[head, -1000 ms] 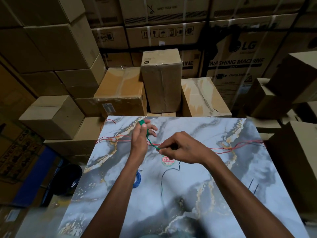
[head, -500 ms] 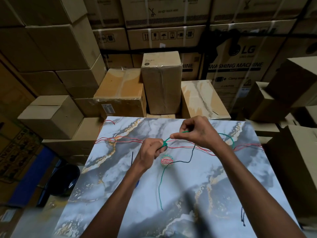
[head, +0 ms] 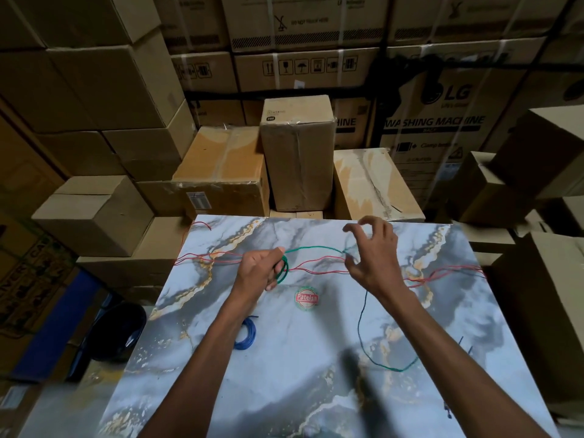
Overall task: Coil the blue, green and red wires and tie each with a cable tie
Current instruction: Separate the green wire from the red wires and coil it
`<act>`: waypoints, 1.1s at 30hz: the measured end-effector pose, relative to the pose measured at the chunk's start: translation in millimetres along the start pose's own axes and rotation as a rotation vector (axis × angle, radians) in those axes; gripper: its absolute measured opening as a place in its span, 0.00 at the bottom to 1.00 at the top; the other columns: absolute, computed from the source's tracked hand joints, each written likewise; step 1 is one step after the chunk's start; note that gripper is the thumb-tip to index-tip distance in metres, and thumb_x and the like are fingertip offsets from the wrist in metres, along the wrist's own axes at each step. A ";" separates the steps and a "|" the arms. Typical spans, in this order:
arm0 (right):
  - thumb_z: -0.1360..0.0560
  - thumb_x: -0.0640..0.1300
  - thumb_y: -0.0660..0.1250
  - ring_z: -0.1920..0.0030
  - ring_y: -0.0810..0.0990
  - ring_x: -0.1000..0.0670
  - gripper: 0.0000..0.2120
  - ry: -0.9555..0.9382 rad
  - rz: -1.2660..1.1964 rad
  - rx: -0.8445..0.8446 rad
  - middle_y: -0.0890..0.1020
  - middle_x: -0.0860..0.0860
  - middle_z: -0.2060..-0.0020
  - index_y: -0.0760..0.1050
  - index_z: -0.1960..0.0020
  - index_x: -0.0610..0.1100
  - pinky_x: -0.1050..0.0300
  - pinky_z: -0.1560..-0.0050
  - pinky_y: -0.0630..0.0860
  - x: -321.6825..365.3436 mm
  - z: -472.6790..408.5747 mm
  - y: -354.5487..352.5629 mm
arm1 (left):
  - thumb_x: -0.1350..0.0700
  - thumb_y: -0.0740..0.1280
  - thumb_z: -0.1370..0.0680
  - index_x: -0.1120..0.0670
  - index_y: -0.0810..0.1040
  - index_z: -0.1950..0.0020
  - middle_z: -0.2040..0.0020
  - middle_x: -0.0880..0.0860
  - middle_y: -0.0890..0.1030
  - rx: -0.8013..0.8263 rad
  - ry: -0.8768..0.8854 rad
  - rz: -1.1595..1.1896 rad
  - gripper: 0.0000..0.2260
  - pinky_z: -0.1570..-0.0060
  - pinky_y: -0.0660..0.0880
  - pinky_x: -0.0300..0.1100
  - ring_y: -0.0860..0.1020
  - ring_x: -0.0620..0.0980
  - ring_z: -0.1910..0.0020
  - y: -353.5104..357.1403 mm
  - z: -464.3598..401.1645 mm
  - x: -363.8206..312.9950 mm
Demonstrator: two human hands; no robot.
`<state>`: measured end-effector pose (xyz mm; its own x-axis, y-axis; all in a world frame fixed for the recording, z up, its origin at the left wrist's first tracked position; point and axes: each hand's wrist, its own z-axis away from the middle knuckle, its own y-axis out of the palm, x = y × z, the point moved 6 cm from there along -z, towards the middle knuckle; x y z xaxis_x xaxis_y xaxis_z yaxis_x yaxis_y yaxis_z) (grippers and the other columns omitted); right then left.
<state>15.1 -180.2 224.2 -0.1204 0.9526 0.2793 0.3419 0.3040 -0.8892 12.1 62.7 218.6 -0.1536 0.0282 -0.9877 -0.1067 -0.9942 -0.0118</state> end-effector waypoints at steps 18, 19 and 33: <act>0.20 0.41 0.68 0.73 0.58 0.53 0.10 0.533 -1.244 0.294 0.65 0.51 0.73 0.85 0.55 0.37 0.62 0.72 0.54 1.6 -13.6 25.7 | 0.50 0.66 0.25 0.55 0.63 0.70 0.68 0.59 0.69 0.196 0.272 -1.021 0.19 0.67 0.57 0.44 0.69 0.57 0.68 43.0 20.8 60.3; 0.20 0.41 0.67 0.73 0.56 0.54 0.11 0.592 -1.305 0.283 0.62 0.52 0.74 0.84 0.56 0.38 0.62 0.73 0.53 -4.2 -16.2 23.1 | 0.49 0.66 0.25 0.56 0.64 0.70 0.68 0.60 0.70 0.191 0.233 -1.084 0.19 0.67 0.58 0.44 0.70 0.58 0.67 37.4 18.9 69.8; 0.25 0.40 0.66 0.78 0.54 0.54 0.09 1.054 -1.281 -0.089 0.61 0.55 0.79 0.74 0.64 0.42 0.64 0.79 0.52 -102.2 9.8 39.1 | 0.49 0.64 0.19 0.58 0.75 0.65 0.66 0.61 0.80 -0.415 0.047 -1.009 0.18 0.64 0.68 0.46 0.79 0.63 0.62 -67.5 5.4 64.1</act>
<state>31.7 -265.7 157.3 0.2824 -0.3208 0.9040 0.5781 0.8090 0.1065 4.1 132.2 157.0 -0.1432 0.8549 -0.4986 0.1784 -0.4732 -0.8627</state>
